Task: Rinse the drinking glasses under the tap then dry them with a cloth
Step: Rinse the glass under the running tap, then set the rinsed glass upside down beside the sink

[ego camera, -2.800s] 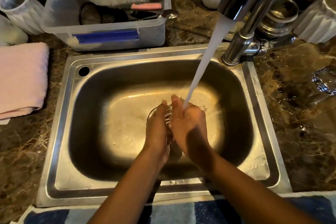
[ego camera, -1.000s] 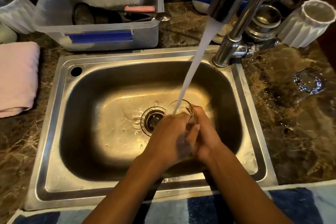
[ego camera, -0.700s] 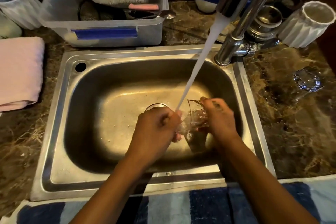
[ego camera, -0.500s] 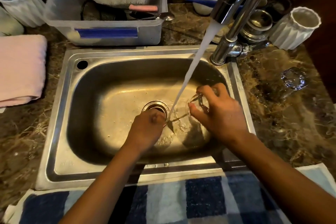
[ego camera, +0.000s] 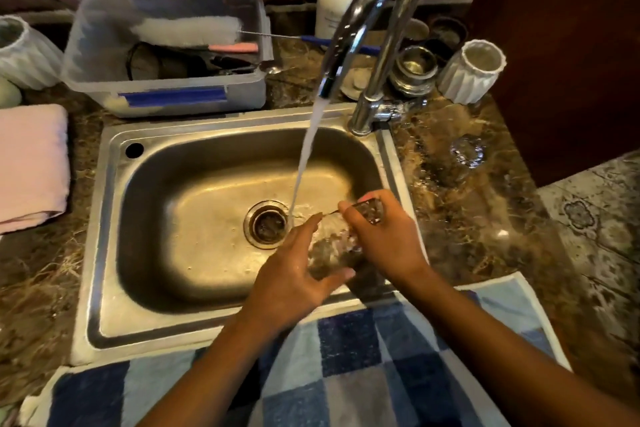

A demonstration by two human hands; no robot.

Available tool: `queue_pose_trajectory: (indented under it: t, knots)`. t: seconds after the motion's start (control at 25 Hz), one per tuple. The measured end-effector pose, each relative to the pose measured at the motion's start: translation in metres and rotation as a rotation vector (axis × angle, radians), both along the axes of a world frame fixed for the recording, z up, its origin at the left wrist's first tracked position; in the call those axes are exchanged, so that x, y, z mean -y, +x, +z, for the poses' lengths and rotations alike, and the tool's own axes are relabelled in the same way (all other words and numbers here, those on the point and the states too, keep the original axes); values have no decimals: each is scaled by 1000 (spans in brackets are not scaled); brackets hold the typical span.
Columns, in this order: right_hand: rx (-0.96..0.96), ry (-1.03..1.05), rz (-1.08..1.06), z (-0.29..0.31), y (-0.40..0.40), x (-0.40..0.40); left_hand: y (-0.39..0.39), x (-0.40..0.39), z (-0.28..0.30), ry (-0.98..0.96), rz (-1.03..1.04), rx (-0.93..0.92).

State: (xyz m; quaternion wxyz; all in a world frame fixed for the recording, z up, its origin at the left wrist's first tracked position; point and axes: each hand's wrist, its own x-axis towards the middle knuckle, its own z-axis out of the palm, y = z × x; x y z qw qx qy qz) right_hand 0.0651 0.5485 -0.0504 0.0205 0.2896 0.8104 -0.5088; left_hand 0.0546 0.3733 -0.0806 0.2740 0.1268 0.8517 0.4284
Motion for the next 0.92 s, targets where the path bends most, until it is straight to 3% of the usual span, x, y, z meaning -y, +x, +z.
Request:
queue_pose_trajectory:
  t: [0.12,0.24,0.32,0.48,0.68,0.92]
  knots:
    - [28,-194,-31,20,15,-3,2,-29,15,-20,-20,-157]
    - [94,-294,145,49,29,-38,-5,-49,31,9,-70,-273]
    - [102,-186,260,65,37,-64,-6,-68,40,3,-92,-247]
    - [79,79,248,76,44,-111,-5,-100,42,-91,-196,-65]
    - [183,560,266,56,51,-152,-14,-37,17,-391,-256,-20]
    - [261,674,248,31,51,-161,-6,17,-9,-488,-279,60]
